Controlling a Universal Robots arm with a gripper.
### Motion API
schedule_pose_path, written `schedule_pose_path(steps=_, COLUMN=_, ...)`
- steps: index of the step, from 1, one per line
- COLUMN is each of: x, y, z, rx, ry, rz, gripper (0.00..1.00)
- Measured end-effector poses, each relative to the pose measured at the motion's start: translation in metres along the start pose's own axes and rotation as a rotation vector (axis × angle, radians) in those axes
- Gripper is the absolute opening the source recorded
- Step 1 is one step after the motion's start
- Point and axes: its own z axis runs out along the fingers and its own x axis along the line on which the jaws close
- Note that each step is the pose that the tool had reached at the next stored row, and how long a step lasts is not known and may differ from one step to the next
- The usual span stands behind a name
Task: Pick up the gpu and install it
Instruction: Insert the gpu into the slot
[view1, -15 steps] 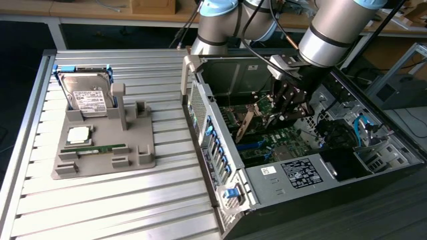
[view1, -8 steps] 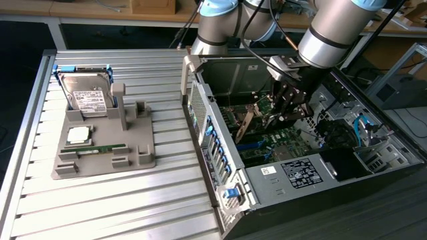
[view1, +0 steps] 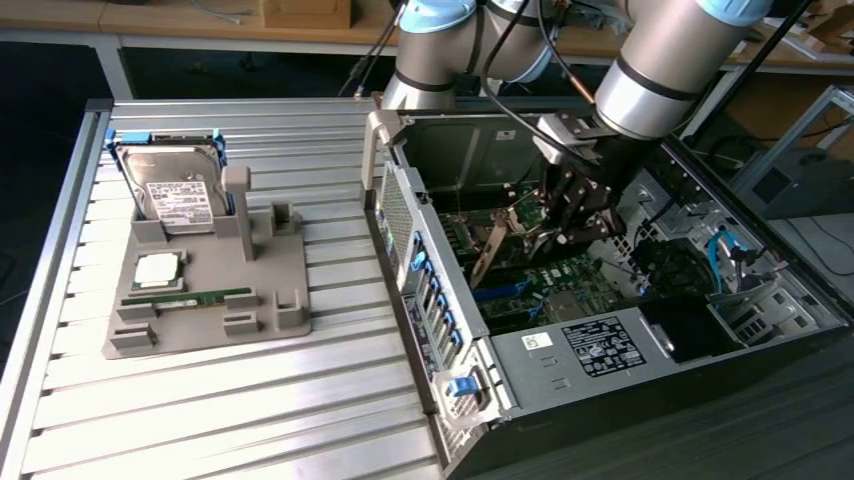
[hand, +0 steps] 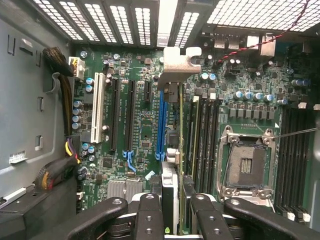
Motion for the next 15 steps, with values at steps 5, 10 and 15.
schedule_pose_path(steps=5, x=0.0002, y=0.0, z=0.0016, rx=0.0, ry=0.0, rz=0.0, gripper=0.27)
schedule_pose_path(steps=10, x=0.0004, y=-0.0001, z=0.0035, rx=0.0, ry=0.0, rz=0.0, gripper=0.27)
schedule_pose_path(steps=15, x=0.0006, y=-0.0001, z=0.0053, rx=0.0, ry=-0.0001, rz=0.0, gripper=0.27)
